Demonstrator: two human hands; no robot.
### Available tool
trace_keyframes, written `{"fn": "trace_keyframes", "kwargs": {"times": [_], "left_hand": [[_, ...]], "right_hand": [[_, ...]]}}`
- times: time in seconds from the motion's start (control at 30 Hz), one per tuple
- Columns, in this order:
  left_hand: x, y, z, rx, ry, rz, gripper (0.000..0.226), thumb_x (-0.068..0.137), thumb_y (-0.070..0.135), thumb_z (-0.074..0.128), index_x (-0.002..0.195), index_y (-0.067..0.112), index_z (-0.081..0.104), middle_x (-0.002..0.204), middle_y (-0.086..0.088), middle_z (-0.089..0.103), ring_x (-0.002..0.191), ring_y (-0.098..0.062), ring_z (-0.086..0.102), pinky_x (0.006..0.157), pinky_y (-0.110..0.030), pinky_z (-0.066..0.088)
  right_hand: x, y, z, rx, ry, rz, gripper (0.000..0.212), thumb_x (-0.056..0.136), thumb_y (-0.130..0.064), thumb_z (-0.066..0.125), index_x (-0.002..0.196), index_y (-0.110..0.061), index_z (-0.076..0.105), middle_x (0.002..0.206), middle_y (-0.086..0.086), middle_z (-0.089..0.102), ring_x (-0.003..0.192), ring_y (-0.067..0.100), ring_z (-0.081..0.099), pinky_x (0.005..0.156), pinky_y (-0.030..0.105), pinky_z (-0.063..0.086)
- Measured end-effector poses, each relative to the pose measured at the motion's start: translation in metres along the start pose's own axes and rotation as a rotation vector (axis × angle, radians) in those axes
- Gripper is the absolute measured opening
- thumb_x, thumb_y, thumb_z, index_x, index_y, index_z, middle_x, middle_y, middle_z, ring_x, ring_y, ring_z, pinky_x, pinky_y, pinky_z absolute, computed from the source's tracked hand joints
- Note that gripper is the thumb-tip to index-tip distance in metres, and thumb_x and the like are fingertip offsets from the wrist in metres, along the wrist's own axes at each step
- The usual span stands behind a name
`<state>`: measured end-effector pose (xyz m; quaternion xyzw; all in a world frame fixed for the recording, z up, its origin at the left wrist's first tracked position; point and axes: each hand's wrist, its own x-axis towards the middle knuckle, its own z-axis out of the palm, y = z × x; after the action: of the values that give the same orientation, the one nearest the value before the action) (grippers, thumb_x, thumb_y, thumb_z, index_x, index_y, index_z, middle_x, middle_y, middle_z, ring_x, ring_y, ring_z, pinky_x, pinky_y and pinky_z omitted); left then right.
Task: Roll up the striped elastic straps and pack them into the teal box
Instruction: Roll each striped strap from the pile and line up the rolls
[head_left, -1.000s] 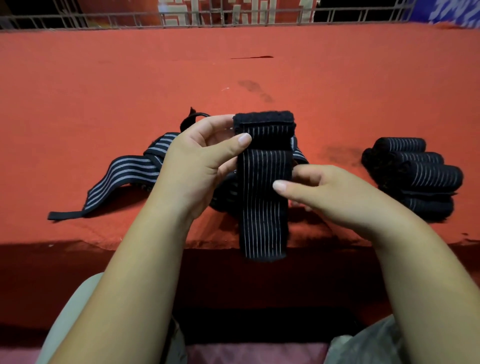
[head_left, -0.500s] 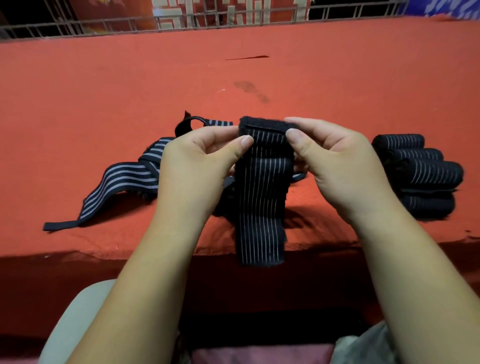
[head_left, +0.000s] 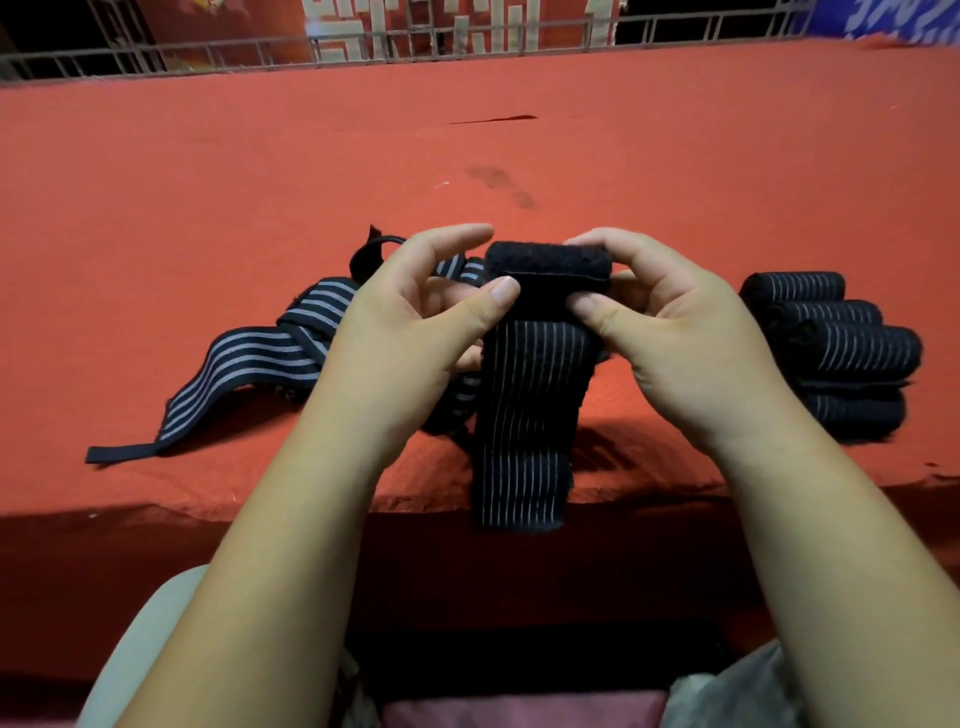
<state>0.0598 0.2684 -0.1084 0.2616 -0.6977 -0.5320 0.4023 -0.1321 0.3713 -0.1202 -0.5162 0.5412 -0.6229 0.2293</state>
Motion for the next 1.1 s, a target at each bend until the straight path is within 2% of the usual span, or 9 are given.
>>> {"fn": "trace_keyframes", "kwargs": {"times": [0.1,0.2,0.3,0.4,0.47,0.6,0.73,0.93,1.1], "left_hand": [[0.0,0.002,0.0,-0.022,-0.066,-0.005,0.022,0.106,0.033,0.068,0.127,0.037,0.074,0.096,-0.002,0.068,0.082,-0.014,0.063,0.075,-0.033,0.057],[0.0,0.001,0.0,-0.071,-0.055,-0.02,0.02,0.107,0.025,0.066,0.124,0.03,0.075,0.098,-0.004,0.073,0.088,-0.018,0.073,0.082,-0.041,0.062],[0.0,0.0,-0.003,-0.096,-0.058,-0.021,0.024,0.107,0.016,0.067,0.124,0.029,0.076,0.097,-0.004,0.075,0.092,-0.024,0.074,0.088,-0.046,0.061],[0.0,0.001,-0.004,-0.115,-0.089,-0.029,0.027,0.105,0.011,0.068,0.125,0.028,0.076,0.095,0.001,0.076,0.093,-0.019,0.075,0.09,-0.037,0.061],[0.0,0.001,-0.003,-0.149,-0.073,-0.053,0.026,0.104,0.013,0.07,0.126,0.024,0.076,0.102,0.002,0.079,0.1,-0.017,0.078,0.093,-0.035,0.063],[0.001,-0.001,0.0,-0.142,-0.023,-0.092,0.025,0.101,0.028,0.075,0.121,0.014,0.079,0.115,-0.003,0.082,0.111,-0.019,0.078,0.102,-0.042,0.061],[0.001,-0.001,-0.001,-0.153,0.021,-0.083,0.025,0.097,0.019,0.078,0.121,0.011,0.079,0.114,-0.006,0.082,0.112,-0.022,0.078,0.106,-0.049,0.06],[0.0,-0.001,0.005,-0.115,0.058,-0.018,0.028,0.099,0.013,0.077,0.127,0.015,0.079,0.116,0.0,0.083,0.114,-0.018,0.078,0.107,-0.044,0.059],[-0.003,-0.004,0.011,-0.077,0.041,-0.034,0.025,0.106,0.025,0.07,0.129,0.026,0.08,0.12,0.003,0.082,0.118,-0.019,0.076,0.108,-0.058,0.057]], "right_hand": [[0.0,-0.001,0.001,-0.021,-0.014,-0.003,0.032,0.103,-0.002,0.067,0.13,-0.021,0.069,0.105,0.021,0.075,0.085,0.013,0.068,0.074,0.028,0.059],[-0.001,-0.001,0.003,-0.024,-0.022,0.005,0.035,0.103,-0.005,0.068,0.132,-0.026,0.07,0.111,0.02,0.076,0.09,0.015,0.07,0.079,0.035,0.061],[-0.002,-0.001,0.004,0.008,-0.007,0.039,0.031,0.104,-0.019,0.07,0.133,-0.029,0.071,0.106,0.009,0.078,0.088,0.01,0.068,0.075,0.028,0.057],[-0.001,0.001,0.004,0.093,0.046,0.076,0.024,0.105,-0.027,0.066,0.127,-0.022,0.075,0.095,-0.01,0.074,0.079,0.006,0.064,0.075,0.027,0.054],[-0.001,0.002,0.004,0.113,0.048,0.074,0.022,0.106,-0.024,0.066,0.126,-0.019,0.075,0.099,-0.008,0.075,0.084,0.006,0.067,0.077,0.025,0.053],[-0.001,0.005,0.003,0.134,-0.006,0.053,0.026,0.104,-0.016,0.068,0.129,-0.019,0.073,0.109,0.002,0.075,0.096,0.013,0.07,0.081,0.025,0.052],[-0.002,0.006,0.003,0.151,0.006,0.079,0.03,0.104,-0.016,0.069,0.133,-0.022,0.072,0.111,0.0,0.077,0.098,0.013,0.071,0.082,0.027,0.055],[-0.006,0.0,0.007,0.046,0.024,0.051,0.025,0.109,-0.017,0.062,0.13,-0.017,0.075,0.112,-0.004,0.081,0.094,0.006,0.074,0.081,0.021,0.056],[-0.008,-0.005,0.009,-0.012,-0.008,0.012,0.027,0.112,-0.014,0.056,0.131,-0.018,0.074,0.119,-0.005,0.08,0.103,0.004,0.073,0.087,0.019,0.054]]}}
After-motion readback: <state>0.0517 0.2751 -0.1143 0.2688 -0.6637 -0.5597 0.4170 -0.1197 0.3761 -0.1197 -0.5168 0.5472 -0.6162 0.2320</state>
